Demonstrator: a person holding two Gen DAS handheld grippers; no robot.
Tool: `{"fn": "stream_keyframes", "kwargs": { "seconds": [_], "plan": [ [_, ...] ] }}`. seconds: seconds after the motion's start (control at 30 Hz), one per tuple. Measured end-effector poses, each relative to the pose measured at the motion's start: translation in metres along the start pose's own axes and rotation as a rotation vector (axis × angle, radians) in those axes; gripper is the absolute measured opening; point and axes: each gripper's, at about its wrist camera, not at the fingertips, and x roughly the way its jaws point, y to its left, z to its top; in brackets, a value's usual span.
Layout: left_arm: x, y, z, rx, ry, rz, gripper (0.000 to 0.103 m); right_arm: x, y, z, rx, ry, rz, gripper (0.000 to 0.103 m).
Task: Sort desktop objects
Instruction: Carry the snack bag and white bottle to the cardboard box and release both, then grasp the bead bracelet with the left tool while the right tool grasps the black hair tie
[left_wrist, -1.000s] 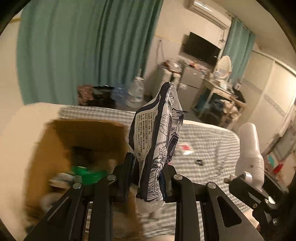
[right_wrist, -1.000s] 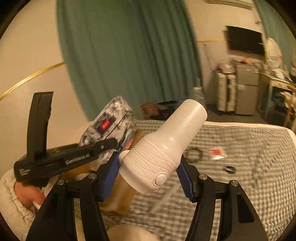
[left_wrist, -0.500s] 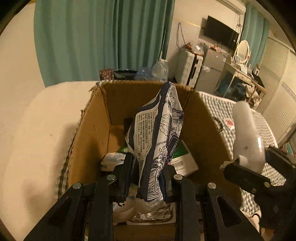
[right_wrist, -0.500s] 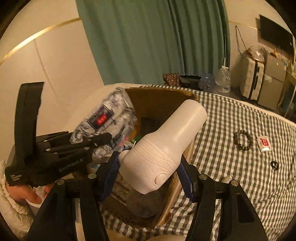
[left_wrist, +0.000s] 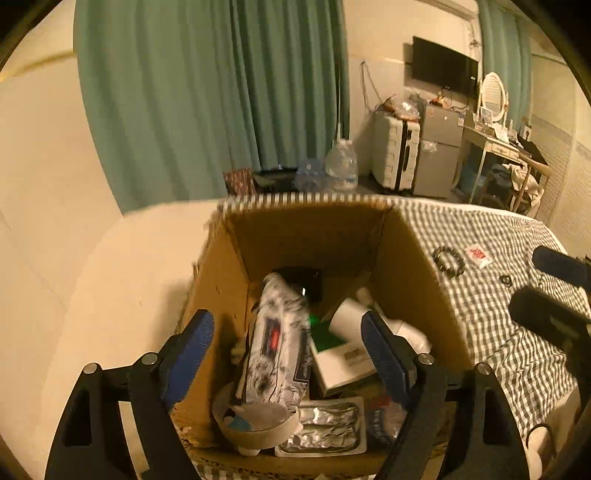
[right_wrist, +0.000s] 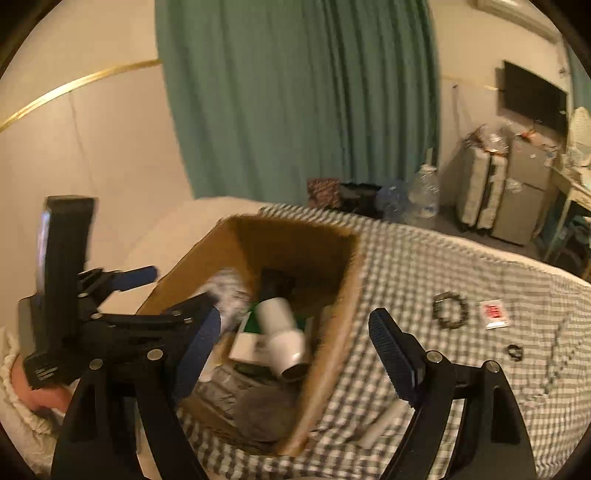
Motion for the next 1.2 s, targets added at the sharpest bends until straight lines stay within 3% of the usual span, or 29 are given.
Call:
{"fn": "stream_keyframes", "kwargs": {
  "seconds": [0.27, 0.4, 0.53, 0.67, 0.9, 1.2],
  "plan": [
    [-0.05, -0.061, 0.037, 0.061, -0.118, -0.007, 0.095, -0.06, -0.055, 0.013, 0.089, -0.109, -0.135, 0.083],
    [-0.068, -0.102, 0.047, 0.082, -0.158, -0.049, 0.099, -0.091, -0.083, 0.006, 0.096, -0.143, -0.224, 0.083],
    [-0.079, -0.143, 0.05, 0.112, -0.188, -0.113, 0.102, -0.105, -0.124, -0.008, 0.115, -0.136, -0.325, 0.083],
    [-0.071, -0.186, 0.05, 0.148, -0.168, -0.148, 0.103, -0.107, -0.172, -0.037, 0.177, -0.094, -0.385, 0.083],
    [-0.005, -0.25, 0.039, 0.132, -0.077, -0.166, 0.103, -0.09, -0.243, -0.09, 0.286, -0.026, -0.397, 0.083],
    [0.122, -0.294, 0.023, 0.07, 0.088, -0.157, 0.103, -0.004, -0.297, -0.12, 0.285, 0.079, -0.32, 0.083]
  ]
}}
